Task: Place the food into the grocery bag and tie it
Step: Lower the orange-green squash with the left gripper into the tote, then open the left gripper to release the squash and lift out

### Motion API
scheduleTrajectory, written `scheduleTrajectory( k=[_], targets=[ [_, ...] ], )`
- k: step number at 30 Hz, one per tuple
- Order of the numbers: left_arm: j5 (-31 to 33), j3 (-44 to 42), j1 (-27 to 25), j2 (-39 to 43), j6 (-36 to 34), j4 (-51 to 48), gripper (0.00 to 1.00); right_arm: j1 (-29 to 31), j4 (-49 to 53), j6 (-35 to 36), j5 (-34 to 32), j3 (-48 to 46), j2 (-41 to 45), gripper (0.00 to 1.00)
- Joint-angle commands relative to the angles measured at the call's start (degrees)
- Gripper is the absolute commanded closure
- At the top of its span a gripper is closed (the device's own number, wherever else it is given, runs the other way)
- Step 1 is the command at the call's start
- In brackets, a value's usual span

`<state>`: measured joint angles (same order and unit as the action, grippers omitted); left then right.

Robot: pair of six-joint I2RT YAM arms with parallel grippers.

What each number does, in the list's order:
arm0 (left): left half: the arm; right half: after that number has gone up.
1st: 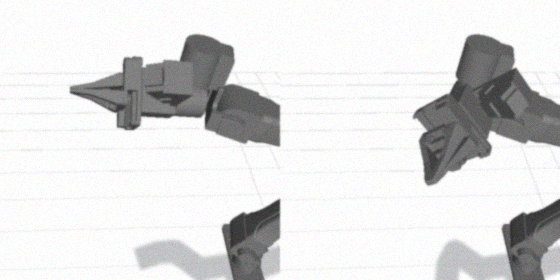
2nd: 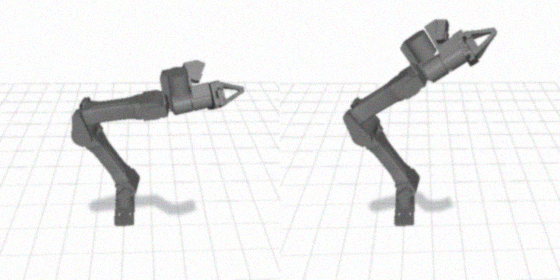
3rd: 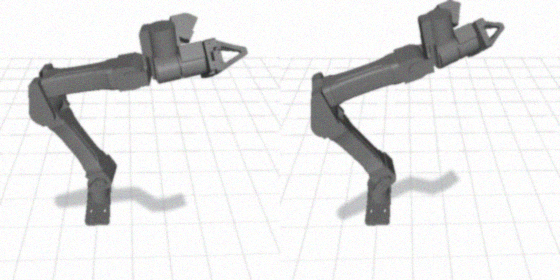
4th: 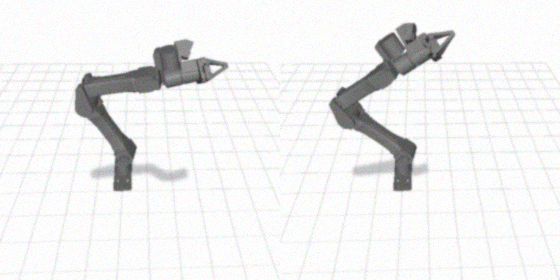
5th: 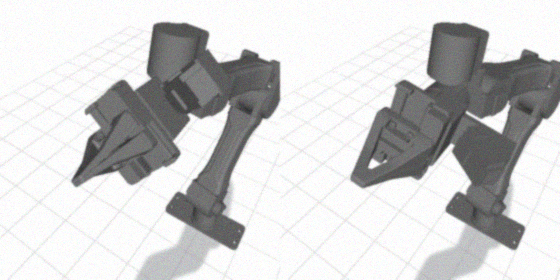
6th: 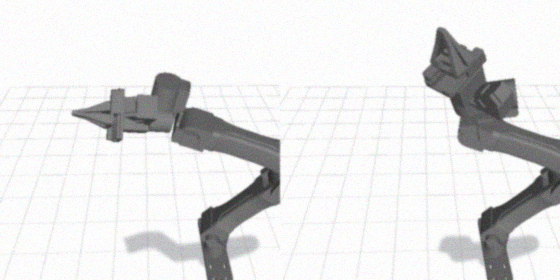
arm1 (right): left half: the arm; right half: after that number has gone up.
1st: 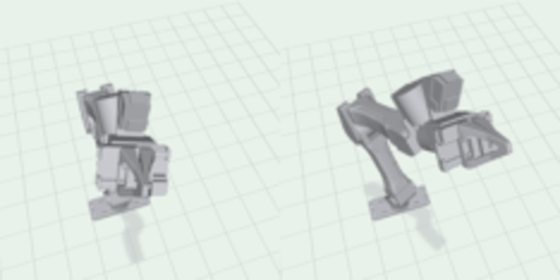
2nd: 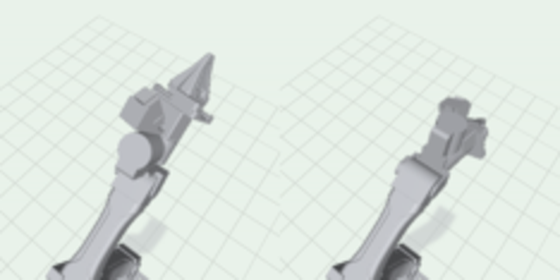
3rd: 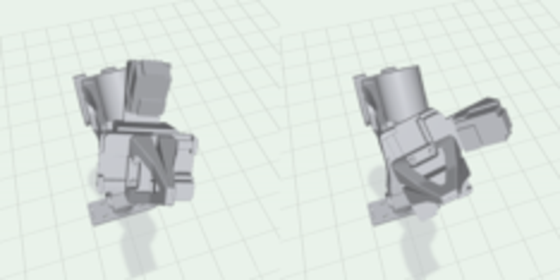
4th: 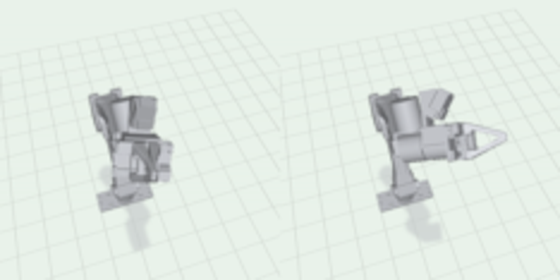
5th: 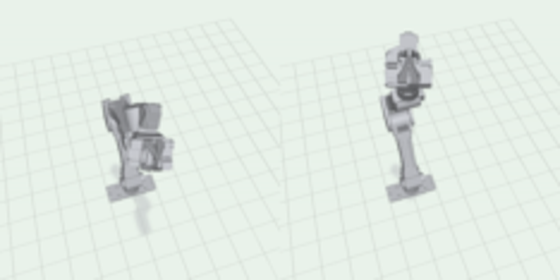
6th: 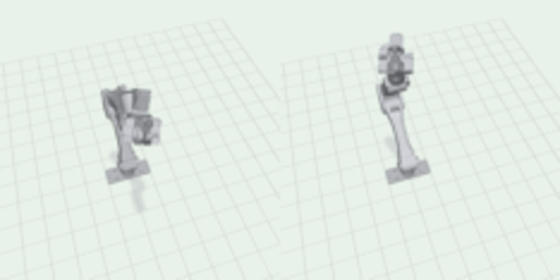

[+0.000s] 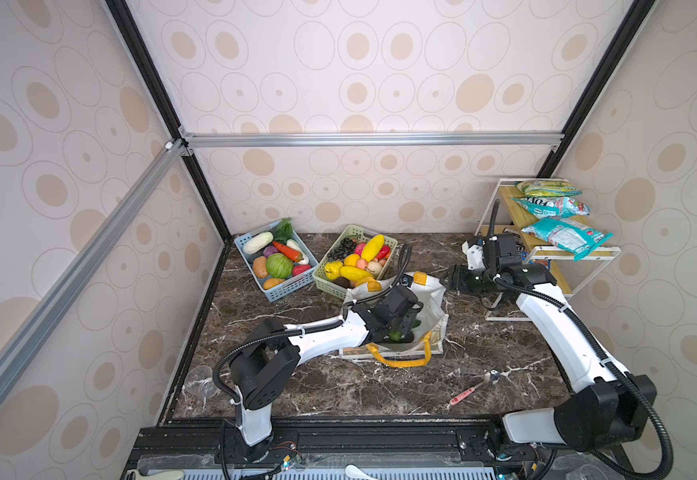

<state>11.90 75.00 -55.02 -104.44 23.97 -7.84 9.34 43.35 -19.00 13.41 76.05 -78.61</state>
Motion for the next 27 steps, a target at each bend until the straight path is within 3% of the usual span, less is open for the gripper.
scheduleTrajectory(
  k=[1, 19, 27],
  targets=[
    [0.82, 2.69, -0.52, 0.29, -0.25, -0.78, 0.31, 0.32, 0.72, 0.04, 0.37, 0.82, 0.25, 0.37],
    [1.89, 7.4, -0.13, -0.76, -0.75, -3.83, 0.28, 0.32, -0.2, -0.95, 0.69, -3.19, 3.57, 0.36],
    [0.58, 10.65, 0.87, -0.82, -0.53, -6.58, 0.14, 0.35, 0.85, 0.57, 0.91, -0.82, 2.79, 0.36]
  ],
)
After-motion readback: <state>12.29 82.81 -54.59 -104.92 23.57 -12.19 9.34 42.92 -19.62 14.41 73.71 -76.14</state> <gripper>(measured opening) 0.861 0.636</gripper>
